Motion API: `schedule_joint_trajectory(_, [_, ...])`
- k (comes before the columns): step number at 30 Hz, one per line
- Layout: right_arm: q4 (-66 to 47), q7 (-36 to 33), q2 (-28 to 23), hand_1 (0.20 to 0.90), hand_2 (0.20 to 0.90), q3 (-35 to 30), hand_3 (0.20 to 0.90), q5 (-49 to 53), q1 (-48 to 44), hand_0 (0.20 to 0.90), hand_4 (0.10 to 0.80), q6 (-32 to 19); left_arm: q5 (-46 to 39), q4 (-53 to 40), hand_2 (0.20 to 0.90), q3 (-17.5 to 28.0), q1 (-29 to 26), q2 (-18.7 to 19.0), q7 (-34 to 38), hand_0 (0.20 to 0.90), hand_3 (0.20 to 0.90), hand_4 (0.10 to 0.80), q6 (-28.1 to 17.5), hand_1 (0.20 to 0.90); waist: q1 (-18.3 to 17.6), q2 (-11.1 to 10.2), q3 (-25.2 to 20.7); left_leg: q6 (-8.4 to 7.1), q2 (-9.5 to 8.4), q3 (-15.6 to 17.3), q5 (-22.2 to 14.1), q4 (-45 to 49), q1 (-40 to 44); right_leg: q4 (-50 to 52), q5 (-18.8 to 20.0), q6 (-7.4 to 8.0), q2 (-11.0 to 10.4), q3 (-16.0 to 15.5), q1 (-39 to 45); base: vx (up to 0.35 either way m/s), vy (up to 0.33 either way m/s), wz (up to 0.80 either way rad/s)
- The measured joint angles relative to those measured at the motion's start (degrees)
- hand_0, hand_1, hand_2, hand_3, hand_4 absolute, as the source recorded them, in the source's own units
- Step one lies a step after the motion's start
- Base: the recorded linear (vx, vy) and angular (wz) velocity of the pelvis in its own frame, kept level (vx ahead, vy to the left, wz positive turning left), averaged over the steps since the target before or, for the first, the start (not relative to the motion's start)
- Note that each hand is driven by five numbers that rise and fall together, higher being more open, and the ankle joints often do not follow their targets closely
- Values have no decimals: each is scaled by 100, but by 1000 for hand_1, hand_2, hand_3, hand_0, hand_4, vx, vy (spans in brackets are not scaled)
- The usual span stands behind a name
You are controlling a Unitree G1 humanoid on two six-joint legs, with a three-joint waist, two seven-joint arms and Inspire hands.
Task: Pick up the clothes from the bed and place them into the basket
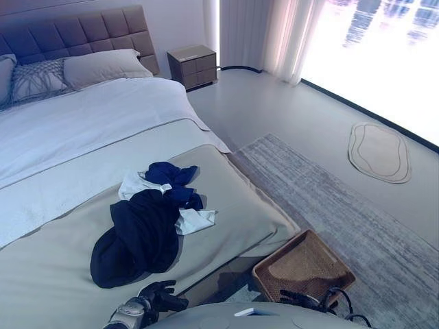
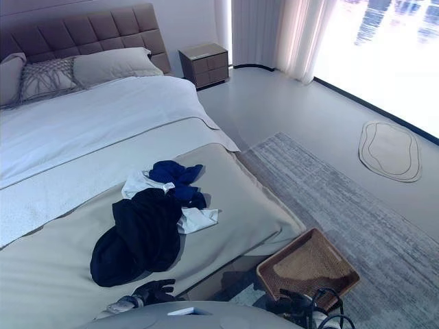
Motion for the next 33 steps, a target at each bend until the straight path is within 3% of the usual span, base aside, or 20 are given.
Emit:
schedule_joint_trajectory(3, [18, 65, 50, 900, 900, -455, 900, 1565, 59, 900, 800, 195, -7, -1, 900, 15, 29, 0, 0, 900, 900, 800, -10, 900, -27, 4, 2, 0, -2, 4, 0, -5, 12, 6, 0, 0, -1, 19, 3, 25, 13, -3])
schedule_joint_trajectory(5, [-60, 142, 103, 900, 900, -847, 900, 3188, 75, 900, 800, 270, -13, -5, 900, 90, 95, -2, 7, 900, 900, 800, -30, 900, -104, 8, 2, 1, -3, 11, 0, -7, 16, 9, 0, 0, -8, 25, 4, 0, 0, 0])
schedule_joint_trajectory(8, [-602, 433, 230, 900, 900, -944, 900, 4109, 199, 900, 800, 65, -17, -15, 900, 107, 150, -18, 51, 900, 900, 800, -30, 900, -120, 18, 6, 2, 5, 13, -1, -9, 17, -1, 0, 0, -8, 30, 3, 0, 0, 0])
schedule_joint_trajectory(10, [-1337, 504, 272, 900, 900, -685, 900, 4166, 245, 900, 800, -83, -18, -99, 900, 103, 198, -59, 147, 900, 900, 800, -25, 900, -112, 44, 22, 3, 20, 7, -2, -10, 15, -11, -1, 1, -6, 29, 1, 0, 0, 0])
schedule_joint_trajectory(15, [-2931, 327, 219, 900, 900, 48, 900, 2846, 35, 900, 800, -810, -63, -345, 900, 91, 341, -108, 228, 900, 900, 800, -24, 900, -16, 86, 33, -2, 6, -52, 14, -9, -14, -11, 0, 1, -4, -54, 11, -10, -5, 10])
schedule_joint_trajectory(19, [-3751, -344, -122, 900, 900, 705, 900, 879, -295, 900, 800, -1282, -100, -561, 900, 39, 378, -114, 323, 900, 900, 800, 13, 900, 186, 67, 46, 0, -35, -249, 63, -6, -114, -12, 0, 1, -7, -259, 19, 2, -6, 24])
schedule_joint_trajectory(27, [-4419, -1309, -1397, 900, 900, 1928, 900, -3304, -1710, 900, 800, -1247, -232, -680, 900, -4, 283, -112, 385, 900, 900, 800, -29, 900, 747, -35, 154, 3, -164, -872, 243, 14, -373, -14, -42, 59, -51, -912, 97, 54, -5, 41])
schedule_joint_trajectory(29, [-4427, -1346, -1517, 900, 900, 2110, 900, -3796, -2023, 900, 800, -1206, -225, -675, 900, -7, 201, -113, 380, 900, 900, 800, -25, 900, 840, -48, 197, 6, -191, -1035, 292, 17, -462, -7, -54, 73, -71, -1083, 97, 74, -24, 54])
schedule_joint_trajectory(33, [-4370, -1356, -1585, 900, 900, 2622, 900, -4605, -2892, 900, 800, -843, -225, -690, 900, 2, -21, -135, 305, 900, 900, 800, -36, 900, 1380, -81, 405, -44, -347, -1636, 390, 20, -547, 12, -183, 135, -99, -1678, 309, 99, -6, 76])
